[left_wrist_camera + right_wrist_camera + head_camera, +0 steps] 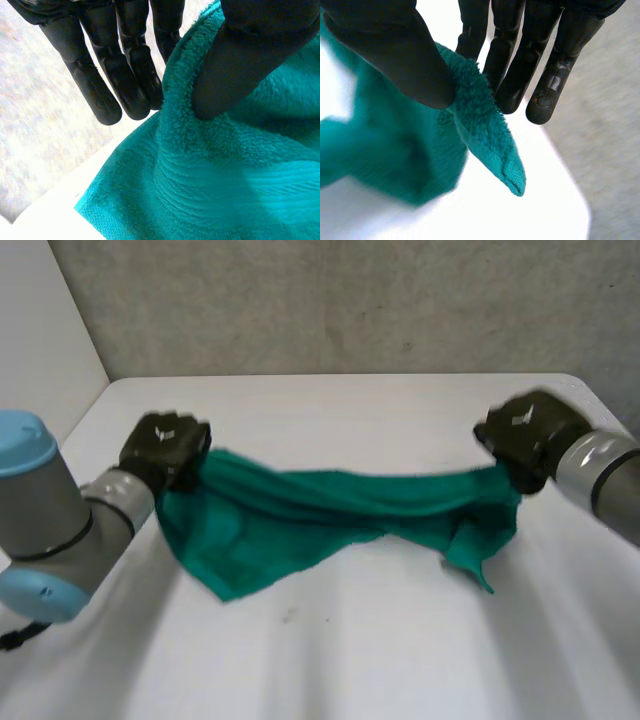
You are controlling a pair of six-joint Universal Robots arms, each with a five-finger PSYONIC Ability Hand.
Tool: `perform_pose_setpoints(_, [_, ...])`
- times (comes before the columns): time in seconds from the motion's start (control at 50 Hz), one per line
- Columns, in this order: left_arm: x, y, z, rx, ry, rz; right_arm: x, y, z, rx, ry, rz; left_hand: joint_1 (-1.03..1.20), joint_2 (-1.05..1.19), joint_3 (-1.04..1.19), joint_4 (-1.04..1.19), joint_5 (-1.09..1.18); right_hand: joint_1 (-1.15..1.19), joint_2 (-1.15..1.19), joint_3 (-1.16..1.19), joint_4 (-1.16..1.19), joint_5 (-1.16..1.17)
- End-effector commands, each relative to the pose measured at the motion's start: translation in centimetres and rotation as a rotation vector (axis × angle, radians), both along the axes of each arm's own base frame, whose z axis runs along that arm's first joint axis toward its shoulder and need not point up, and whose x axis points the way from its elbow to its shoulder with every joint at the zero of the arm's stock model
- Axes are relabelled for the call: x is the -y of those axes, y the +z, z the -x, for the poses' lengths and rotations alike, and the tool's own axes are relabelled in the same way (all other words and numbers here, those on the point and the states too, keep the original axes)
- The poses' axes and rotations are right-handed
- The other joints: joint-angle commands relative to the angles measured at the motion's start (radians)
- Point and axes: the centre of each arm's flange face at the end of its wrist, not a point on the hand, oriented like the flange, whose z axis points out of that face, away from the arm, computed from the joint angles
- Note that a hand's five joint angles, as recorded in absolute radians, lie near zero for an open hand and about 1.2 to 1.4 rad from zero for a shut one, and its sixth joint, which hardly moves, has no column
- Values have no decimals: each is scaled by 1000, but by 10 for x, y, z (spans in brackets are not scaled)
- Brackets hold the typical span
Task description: Fold the towel.
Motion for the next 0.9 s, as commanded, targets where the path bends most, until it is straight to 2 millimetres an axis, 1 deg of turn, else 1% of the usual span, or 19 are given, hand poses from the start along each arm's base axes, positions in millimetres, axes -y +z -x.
perform_pose_setpoints(0.02, [-17,-27,-9,167,22,-80,14,-68,1,-226,3,-172,256,201,206,204,280,415,221,211,203,228])
perform_pose_setpoints(0.08, [-6,-31,-7,178,43,-66,36,-74,-2,-252,-37,-146,256,201,206,204,280,415,221,211,203,228])
perform_pose_setpoints(0.14, [26,-11,1,161,103,49,57,-68,-7,-236,-73,-80,256,201,206,204,280,415,221,211,203,228])
perform_pose_setpoints(0.22, [65,38,13,95,177,235,94,-21,-27,-108,-115,164,256,201,206,204,280,415,221,211,203,228])
perform_pose_setpoints(0.24, [71,50,15,75,187,279,107,8,-33,-28,-133,284,256,201,206,204,280,415,221,211,203,228])
perform_pose_setpoints(0.28, [87,96,23,-2,202,446,117,40,-36,63,-149,412,256,201,206,204,280,415,221,211,203,228])
perform_pose_setpoints(0.34, [91,149,33,-116,200,662,129,103,-39,257,-166,675,256,201,206,204,280,415,221,211,203,228])
perform_pose_setpoints(0.36, [91,149,33,-116,200,663,130,117,-40,307,-164,738,256,201,206,204,280,415,221,211,203,228])
perform_pose_setpoints(0.38, [89,161,36,-146,197,715,130,128,-42,356,-158,791,256,201,206,204,280,415,221,211,203,228])
perform_pose_setpoints(0.42, [72,207,39,-260,203,900,129,152,-43,475,-142,920,256,201,206,204,280,415,221,211,203,228])
perform_pose_setpoints(0.48, [59,221,35,-318,230,961,126,165,-42,530,-129,988,256,201,206,204,280,415,221,211,203,228])
perform_pose_setpoints(0.52, [52,221,31,-342,257,965,109,183,-35,586,-113,1057,256,201,206,204,280,415,221,211,203,228])
perform_pose_setpoints(0.6, [43,190,19,-360,300,881,95,166,-31,552,-64,1000,256,201,206,204,280,415,221,211,203,228])
perform_pose_setpoints(0.72, [31,133,11,-330,286,705,83,105,-32,467,-12,819,256,201,206,204,280,415,221,211,203,228])
perform_pose_setpoints(0.76, [25,106,9,-309,277,626,76,61,-31,413,-14,689,256,201,206,204,280,415,221,211,203,228])
perform_pose_setpoints(0.78, [21,88,7,-293,278,577,74,50,-30,400,-18,657,256,201,206,204,280,415,221,211,203,228])
perform_pose_setpoints(0.84, [17,71,7,-273,273,527,65,11,-28,354,-30,528,256,201,206,204,280,415,221,211,203,228])
perform_pose_setpoints(0.86, [12,39,9,-226,263,450,63,1,-27,340,-36,489,256,201,206,204,280,415,221,211,203,228])
perform_pose_setpoints(0.9, [9,15,10,-190,256,389,59,-18,-25,307,-45,407,256,201,206,204,280,415,221,211,203,228])
